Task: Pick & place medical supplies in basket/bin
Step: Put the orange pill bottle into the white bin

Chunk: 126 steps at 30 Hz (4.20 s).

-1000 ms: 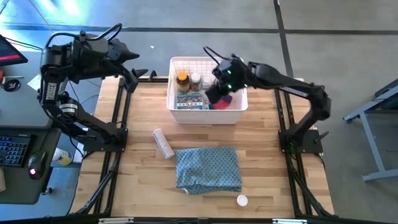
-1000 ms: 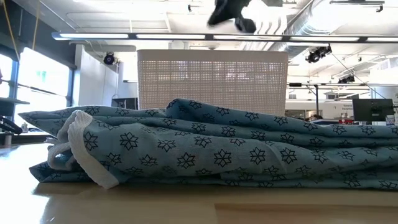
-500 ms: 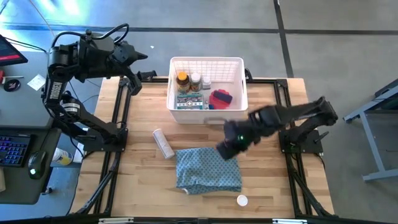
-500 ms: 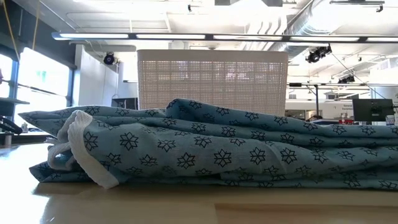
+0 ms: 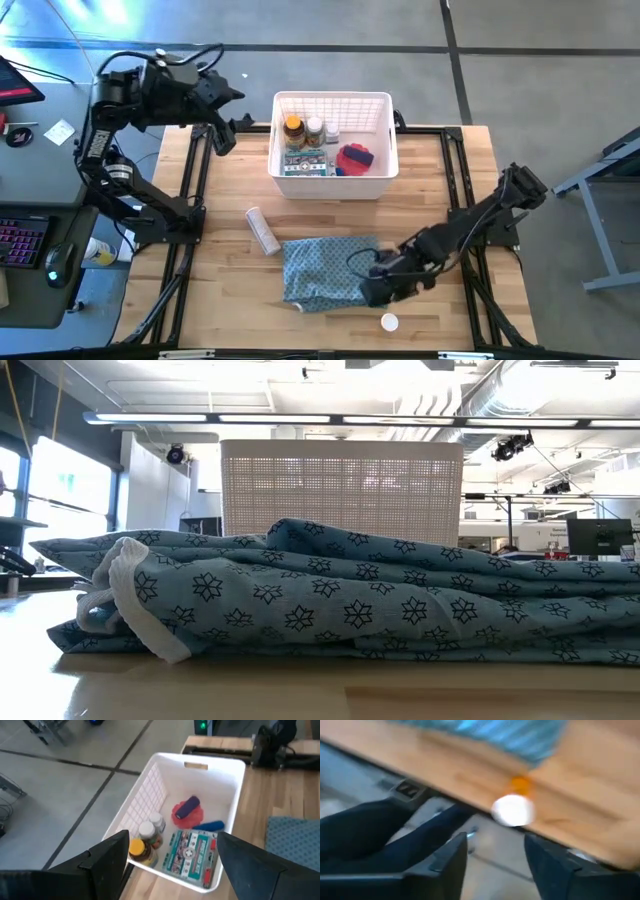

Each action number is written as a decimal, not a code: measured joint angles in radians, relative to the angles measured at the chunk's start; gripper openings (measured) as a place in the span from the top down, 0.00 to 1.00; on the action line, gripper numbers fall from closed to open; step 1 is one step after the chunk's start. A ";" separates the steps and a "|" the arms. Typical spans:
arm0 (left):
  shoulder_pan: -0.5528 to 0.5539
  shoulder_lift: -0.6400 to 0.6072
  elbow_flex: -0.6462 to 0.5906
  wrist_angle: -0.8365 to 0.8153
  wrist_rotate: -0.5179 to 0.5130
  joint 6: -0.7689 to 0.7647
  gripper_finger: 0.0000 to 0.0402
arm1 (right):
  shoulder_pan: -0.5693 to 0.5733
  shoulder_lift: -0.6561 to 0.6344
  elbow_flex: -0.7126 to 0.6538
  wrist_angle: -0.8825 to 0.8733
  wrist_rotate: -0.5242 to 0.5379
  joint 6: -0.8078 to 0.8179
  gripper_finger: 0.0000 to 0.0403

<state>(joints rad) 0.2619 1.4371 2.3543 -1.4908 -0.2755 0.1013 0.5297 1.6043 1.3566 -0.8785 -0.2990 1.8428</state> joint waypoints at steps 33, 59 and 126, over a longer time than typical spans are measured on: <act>0.000 0.037 -0.143 -0.081 0.144 0.017 0.17 | 0.061 0.128 -0.156 0.265 -0.144 0.174 0.27; 0.000 0.037 -0.153 -0.080 0.157 0.029 0.17 | 0.066 0.259 -0.156 0.340 -0.168 0.172 0.27; 0.000 0.036 -0.152 -0.080 0.021 0.036 0.17 | -0.962 0.236 0.716 -0.160 0.343 -0.965 0.49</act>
<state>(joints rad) 0.2619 1.4728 2.2024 -1.5707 -0.2546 0.1369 -0.4319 1.8408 2.0723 -1.0383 0.0437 0.8775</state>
